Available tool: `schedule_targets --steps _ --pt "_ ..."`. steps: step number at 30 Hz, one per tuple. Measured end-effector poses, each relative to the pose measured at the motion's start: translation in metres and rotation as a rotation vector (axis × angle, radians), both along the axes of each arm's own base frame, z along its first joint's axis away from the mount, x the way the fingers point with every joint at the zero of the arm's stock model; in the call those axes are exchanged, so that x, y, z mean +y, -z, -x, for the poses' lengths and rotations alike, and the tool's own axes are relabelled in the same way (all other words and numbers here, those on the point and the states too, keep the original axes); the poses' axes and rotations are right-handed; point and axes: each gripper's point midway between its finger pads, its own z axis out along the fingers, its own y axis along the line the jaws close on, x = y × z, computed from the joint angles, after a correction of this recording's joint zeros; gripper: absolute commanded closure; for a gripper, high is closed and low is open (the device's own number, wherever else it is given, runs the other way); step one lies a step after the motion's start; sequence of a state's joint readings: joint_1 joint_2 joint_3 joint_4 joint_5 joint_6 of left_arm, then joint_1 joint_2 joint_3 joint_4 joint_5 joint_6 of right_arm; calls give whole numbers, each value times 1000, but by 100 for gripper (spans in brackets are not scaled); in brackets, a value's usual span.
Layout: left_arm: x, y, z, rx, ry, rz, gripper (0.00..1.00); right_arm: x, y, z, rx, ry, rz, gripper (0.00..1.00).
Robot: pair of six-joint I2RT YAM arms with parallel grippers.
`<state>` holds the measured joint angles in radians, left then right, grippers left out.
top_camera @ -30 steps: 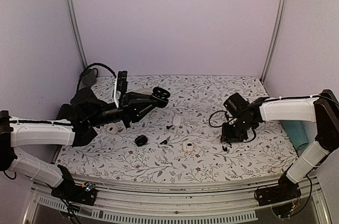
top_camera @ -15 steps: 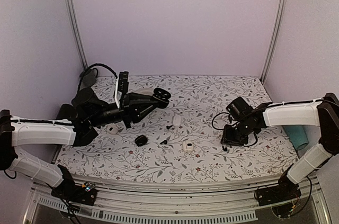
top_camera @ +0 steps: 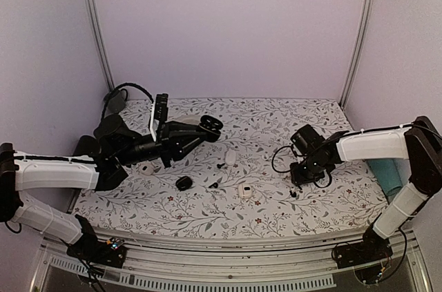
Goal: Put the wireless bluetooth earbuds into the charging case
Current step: Adjust the right earbud at the center of the board.
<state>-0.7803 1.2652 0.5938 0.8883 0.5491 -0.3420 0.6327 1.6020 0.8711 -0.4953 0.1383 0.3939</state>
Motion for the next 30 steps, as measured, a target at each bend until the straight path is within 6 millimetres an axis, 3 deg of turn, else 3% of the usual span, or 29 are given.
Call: schedule_targets --steps 7,10,17,30 --pt "-1 3 0 9 0 -12 100 0 -6 -2 -39 -114 -1 68" --pt "-1 1 0 6 4 -10 100 1 1 -2 -10 -142 -18 64" --pt "-1 1 0 8 4 -13 100 -4 5 -3 16 -149 -36 61" --pt "-2 3 0 15 7 -20 100 -2 15 1 53 -158 -44 65"
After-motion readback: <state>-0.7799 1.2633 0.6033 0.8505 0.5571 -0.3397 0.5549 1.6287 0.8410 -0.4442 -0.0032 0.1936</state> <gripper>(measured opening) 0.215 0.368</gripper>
